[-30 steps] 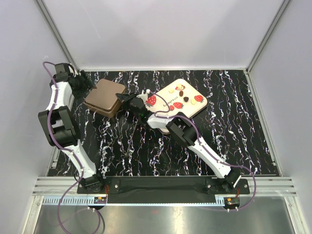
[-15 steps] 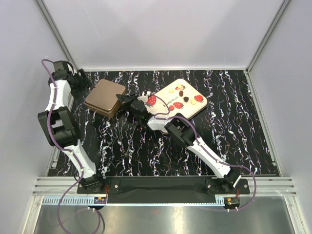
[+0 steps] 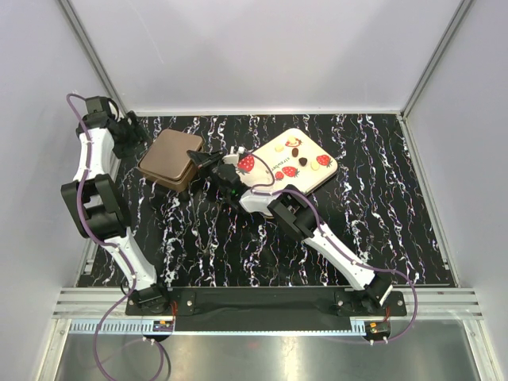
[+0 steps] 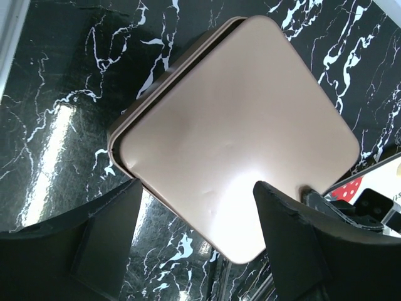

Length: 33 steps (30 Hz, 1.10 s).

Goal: Pack the chocolate

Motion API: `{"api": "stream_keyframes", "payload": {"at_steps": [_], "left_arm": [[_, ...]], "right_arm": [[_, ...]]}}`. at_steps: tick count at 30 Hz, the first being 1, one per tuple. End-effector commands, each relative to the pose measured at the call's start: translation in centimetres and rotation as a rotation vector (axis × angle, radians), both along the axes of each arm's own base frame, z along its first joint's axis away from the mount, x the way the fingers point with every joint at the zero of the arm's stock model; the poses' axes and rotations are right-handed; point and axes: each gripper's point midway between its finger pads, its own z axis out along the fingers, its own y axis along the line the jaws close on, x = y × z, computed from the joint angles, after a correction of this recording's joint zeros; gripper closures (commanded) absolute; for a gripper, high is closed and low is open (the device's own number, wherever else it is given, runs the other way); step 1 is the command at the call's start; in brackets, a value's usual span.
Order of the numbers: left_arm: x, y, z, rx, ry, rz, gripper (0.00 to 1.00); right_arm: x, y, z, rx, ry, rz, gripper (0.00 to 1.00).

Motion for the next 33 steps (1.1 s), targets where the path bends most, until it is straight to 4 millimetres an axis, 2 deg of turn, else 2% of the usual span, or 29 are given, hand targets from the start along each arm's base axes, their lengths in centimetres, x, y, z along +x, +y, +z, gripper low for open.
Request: {"api": "stream_keyframes", "payload": {"at_steps": [1,3,4,5,6,8,9,10,14,18,25,30,33], "left_arm": [[0.4,1.2,3.2,0.084,-0.064,0.010,0.22],[0.3,1.5,2.4,0.099,-0.043,0.012,0.22],[0.2,1.4,1.5,0.092,-0.031,0.008,0.22],[0.1,1.3,1.1,0.088,-0.026,0.004,0.22],[0.1,1.1,0.7,0.078,-0.020,0.000,0.22],[-0.1,1.1,-0.2,0.070,-0.008,-0.001,0.22],[-0.1,1.0,-0.4,0.065,-0.004,0.000,0.22],[-0.1,1.0,-0.4,0.065,-0.004,0.000,0.22],[0.0,1.2,-0.3,0.073,-0.004,0.004,0.22],[0.1,1.2,-0.7,0.073,-0.001,0.005,0.22],[-0.2,1.6,-2.7,0.080,0.035,0.017,0.22],[-0.3,2.5,-3.8,0.096,0.058,0.028,0.22],[-0.3,2.7,-3.6,0.099,0.053,0.038,0.22]], "right_arm": [[0.1,0.1,3.4,0.080,-0.083,0.003,1.00],[0.1,0.3,3.0,0.068,-0.063,0.011,1.00],[-0.1,0.4,2.6,0.048,-0.056,0.020,0.93],[-0.1,0.3,2.8,0.037,-0.058,0.020,0.88],[-0.3,0.2,1.9,0.004,-0.049,0.021,0.87],[-0.4,-0.1,2.6,-0.009,-0.052,0.014,0.83],[-0.4,-0.5,1.7,-0.034,-0.038,0.009,0.81],[-0.4,-0.7,2.4,-0.039,-0.038,0.001,0.80],[-0.1,-2.3,1.9,-0.083,-0.018,-0.023,0.68],[0.0,-2.4,2.1,-0.160,-0.024,-0.006,0.60],[-0.1,-2.2,1.7,-0.222,0.004,0.020,0.52],[-0.3,-2.3,2.0,-0.268,0.009,0.022,0.53],[-0.3,-2.3,1.8,-0.279,0.026,0.018,0.56]]}}
